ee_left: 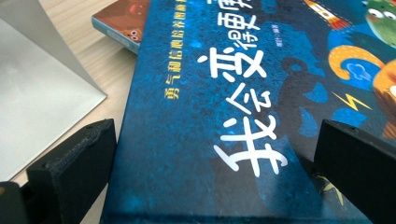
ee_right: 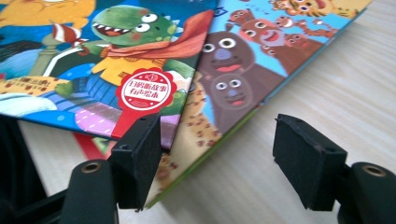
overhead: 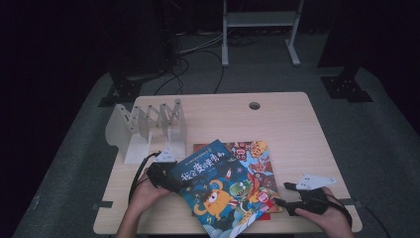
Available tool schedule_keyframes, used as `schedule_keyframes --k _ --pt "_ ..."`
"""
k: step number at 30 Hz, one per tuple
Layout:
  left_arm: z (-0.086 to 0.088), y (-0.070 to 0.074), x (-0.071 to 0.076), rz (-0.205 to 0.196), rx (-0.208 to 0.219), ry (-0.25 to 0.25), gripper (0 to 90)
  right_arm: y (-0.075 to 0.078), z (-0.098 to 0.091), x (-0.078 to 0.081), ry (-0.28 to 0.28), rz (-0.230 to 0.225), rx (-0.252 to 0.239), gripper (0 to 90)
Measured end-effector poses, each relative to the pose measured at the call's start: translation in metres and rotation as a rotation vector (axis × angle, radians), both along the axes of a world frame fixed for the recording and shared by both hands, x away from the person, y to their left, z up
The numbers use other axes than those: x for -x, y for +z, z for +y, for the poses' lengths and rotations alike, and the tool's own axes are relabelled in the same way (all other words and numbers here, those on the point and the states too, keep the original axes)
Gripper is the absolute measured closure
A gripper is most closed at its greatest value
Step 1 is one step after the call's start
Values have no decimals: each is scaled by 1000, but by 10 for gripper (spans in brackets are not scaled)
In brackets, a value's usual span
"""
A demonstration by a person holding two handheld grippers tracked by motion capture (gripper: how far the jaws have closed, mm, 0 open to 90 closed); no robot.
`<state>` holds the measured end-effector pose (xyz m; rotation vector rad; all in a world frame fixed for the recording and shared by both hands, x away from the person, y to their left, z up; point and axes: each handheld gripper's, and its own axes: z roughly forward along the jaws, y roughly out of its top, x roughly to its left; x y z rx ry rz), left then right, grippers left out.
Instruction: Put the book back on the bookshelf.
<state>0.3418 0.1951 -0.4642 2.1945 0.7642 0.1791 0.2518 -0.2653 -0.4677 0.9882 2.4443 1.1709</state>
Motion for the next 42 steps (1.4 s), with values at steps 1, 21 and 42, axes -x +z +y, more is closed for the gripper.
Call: schedule_keyframes --k 1,21,42 --pt "0 0 0 2 2 -1 0 0 0 -2 -5 1 2 316" --pt "-8 1 7 21 0 -56 0 3 -5 -51 -99 -22 57 330" --pt "-11 3 16 30 24 -109 0 4 -3 -109 -201 -15 78 356"
